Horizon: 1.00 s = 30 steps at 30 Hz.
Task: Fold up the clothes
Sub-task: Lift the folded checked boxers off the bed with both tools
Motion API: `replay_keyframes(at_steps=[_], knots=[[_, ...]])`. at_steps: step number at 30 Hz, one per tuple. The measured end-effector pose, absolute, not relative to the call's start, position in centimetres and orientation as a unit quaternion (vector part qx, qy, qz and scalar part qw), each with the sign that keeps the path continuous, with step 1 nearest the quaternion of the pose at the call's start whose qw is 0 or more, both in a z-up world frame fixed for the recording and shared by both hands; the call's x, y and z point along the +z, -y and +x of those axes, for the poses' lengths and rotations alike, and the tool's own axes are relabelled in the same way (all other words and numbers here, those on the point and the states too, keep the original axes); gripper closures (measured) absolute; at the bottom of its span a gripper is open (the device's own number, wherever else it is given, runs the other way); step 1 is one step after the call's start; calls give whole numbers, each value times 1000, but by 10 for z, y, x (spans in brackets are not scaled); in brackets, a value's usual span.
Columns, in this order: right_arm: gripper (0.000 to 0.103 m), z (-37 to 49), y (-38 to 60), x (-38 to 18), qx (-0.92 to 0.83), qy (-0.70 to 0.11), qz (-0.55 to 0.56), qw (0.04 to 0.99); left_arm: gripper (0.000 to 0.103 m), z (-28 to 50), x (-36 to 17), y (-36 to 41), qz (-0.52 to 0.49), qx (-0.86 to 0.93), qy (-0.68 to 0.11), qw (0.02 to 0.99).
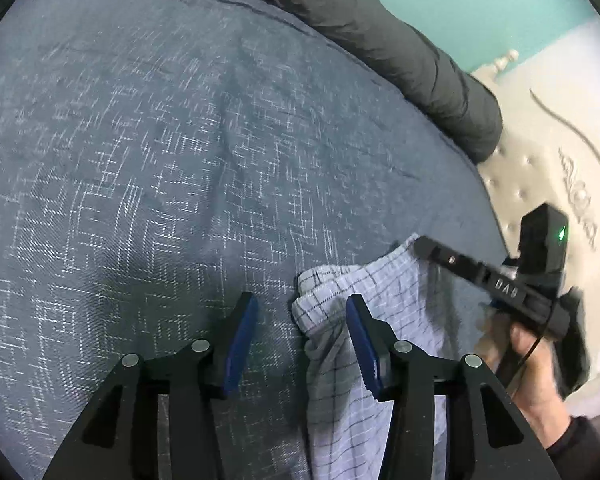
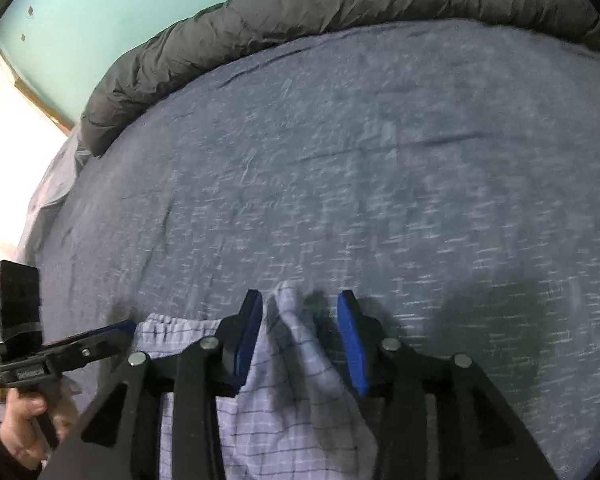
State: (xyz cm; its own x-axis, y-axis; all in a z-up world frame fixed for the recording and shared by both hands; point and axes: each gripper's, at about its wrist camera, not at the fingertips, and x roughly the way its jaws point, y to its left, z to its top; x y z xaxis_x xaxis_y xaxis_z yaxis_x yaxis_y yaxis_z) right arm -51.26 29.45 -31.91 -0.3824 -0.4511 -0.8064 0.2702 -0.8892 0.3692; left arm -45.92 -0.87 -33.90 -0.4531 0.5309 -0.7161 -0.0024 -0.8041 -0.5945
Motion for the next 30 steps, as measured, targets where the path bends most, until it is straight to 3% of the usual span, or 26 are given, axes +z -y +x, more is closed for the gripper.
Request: replay_keyframes(at_steps=[6, 8, 10, 11, 13, 16, 30], knots=[[63, -516, -291, -328, -821, 83, 518, 223, 53, -464, -351, 11, -500, 796, 298, 165], [82, -512, -291, -330, -820, 82, 517, 230, 53, -466, -351, 8, -498, 797, 297, 169], [88, -507, -290, -328, -822, 76, 512, 238, 54, -467, -350, 2, -499, 799, 287, 173], [90, -505, -289, -326, -823, 76, 508, 242, 60, -467, -349, -2, -500, 800, 280, 176], [91, -501, -289, -321, -826, 76, 499, 250, 81, -467, -347, -10, -502, 803, 266, 180], [91, -492, -293, -308, -832, 85, 480, 265, 87, -463, -337, -16, -494, 812, 251, 186], [92, -428, -316, -190, -869, 107, 364, 317, 90, -418, -207, -32, -424, 855, 206, 216]])
